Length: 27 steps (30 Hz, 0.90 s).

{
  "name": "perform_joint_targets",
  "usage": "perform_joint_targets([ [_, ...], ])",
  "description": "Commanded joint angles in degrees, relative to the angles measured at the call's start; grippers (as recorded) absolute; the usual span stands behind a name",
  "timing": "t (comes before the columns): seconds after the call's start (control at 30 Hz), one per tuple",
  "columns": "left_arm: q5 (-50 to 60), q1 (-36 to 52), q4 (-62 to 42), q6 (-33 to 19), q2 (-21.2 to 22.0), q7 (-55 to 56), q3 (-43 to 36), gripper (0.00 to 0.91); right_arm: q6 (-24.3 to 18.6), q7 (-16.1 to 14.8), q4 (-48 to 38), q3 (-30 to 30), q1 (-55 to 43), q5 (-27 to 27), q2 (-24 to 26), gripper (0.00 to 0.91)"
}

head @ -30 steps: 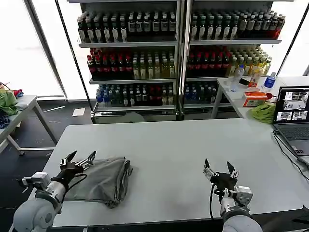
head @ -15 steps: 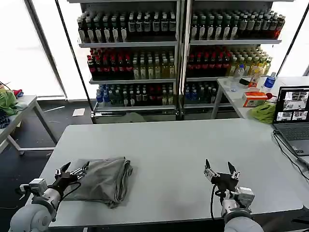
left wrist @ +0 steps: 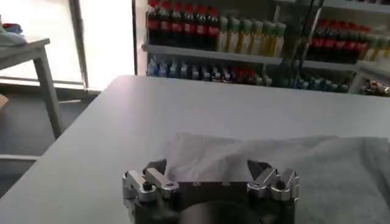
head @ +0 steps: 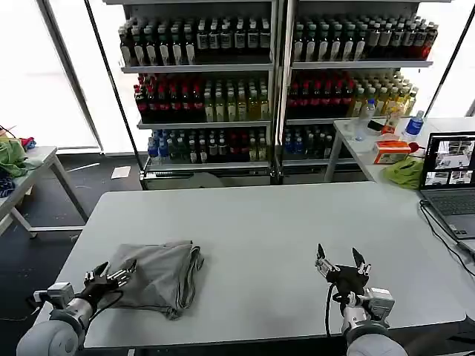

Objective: Fold and organize the clothes.

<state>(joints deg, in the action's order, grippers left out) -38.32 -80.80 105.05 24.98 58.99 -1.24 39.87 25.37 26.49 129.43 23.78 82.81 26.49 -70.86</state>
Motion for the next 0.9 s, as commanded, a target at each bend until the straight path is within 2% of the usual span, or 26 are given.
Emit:
perform_joint_targets([
  [0.03,0.3,-0.4,-0.9,0.7,0.0,-0.3,0.1,0.907,0.0,0.0,0.1,0.1,0.1,0.0,0.0,0.907],
  [0.1,0.3,-0.6,-0.8,0.9,0.1,-0.3,0.1,0.877,-0.1,0.0,0.1,0.0,0.1,0.0,0.0,0.907],
  [0.17,0.3,-0.8,-0.6,1.4,0.2,-0.5,0.1,0.534,-0.1,0.0,0.0,0.0,0.1,0.1,0.0,0.907],
  [0.3,0.4,-0.7,-1.0,1.7,0.5,-0.5,0.0,0.484,-0.2,0.0,-0.1,-0.1,0.0,0.1,0.0,0.907],
  [0.33,0.4,-0.7,-1.0,1.7,0.5,-0.6,-0.1,0.373,-0.2,-0.1,-0.1,0.0,-0.1,0.1,0.0,0.907],
  [0.37,0.5,-0.7,-1.1,1.8,0.5,-0.7,-0.1,0.333,-0.2,0.0,-0.1,0.0,-0.1,0.2,0.0,0.907],
  [0.43,0.7,-0.7,-1.4,1.8,0.5,-0.8,-0.2,0.05,-0.2,-0.1,0.0,0.1,-0.1,0.3,0.1,0.907],
  [0.5,0.7,-0.7,-1.6,1.8,0.6,-0.8,-0.2,0.01,-0.3,-0.1,0.0,0.2,-0.1,0.3,0.2,0.907],
  [0.9,0.6,-0.9,-1.5,1.4,0.8,-0.7,0.8,0.0,-0.3,0.0,-0.3,0.3,-1.1,0.5,0.1,0.907],
])
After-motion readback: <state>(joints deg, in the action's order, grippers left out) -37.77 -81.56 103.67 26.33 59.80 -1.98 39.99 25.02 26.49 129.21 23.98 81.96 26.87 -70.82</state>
